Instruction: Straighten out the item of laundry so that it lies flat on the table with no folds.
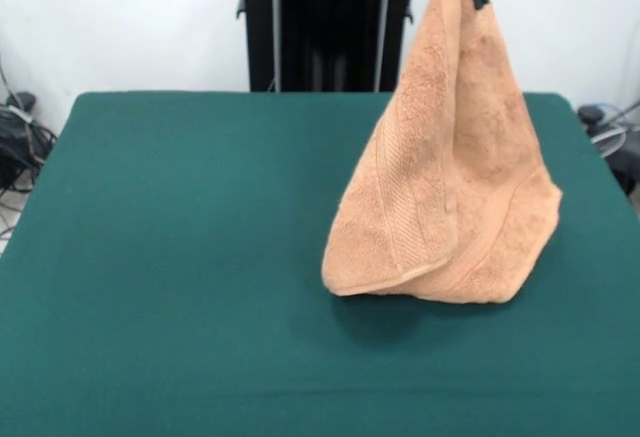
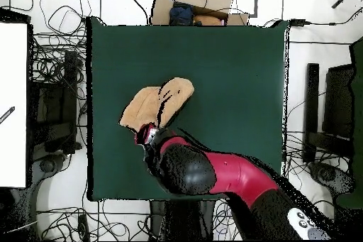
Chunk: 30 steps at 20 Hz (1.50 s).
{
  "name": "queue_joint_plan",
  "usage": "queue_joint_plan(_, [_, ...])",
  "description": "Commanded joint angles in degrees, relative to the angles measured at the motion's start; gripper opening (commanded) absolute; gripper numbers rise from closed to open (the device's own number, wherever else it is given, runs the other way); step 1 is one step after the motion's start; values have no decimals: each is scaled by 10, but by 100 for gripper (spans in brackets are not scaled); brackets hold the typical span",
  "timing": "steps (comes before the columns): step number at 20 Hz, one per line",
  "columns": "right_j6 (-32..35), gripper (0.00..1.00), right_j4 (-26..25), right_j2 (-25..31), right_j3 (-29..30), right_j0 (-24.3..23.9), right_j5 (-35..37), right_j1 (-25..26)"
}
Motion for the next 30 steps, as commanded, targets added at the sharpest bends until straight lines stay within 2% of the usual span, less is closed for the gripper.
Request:
queue_joint_plan(1, [21,0,-79,47,53,-16,-57,55])
queue_joint_plan(7, [21,0,-137,46,68,-32,-75,78])
queue_joint_plan(11, [8,0,-142,44,47,-24,-15,58])
queue_joint_plan(18, [-31,0,-205,-48,-16,57,100,30])
queue_joint_plan(21, [-17,0,-228,-74,-35,85,124,17])
queue_joint_plan(25, [-3,0,-218,-66,-45,97,150,-12])
queue_joint_plan(30, [4,0,-213,-70,-75,130,238,-76])
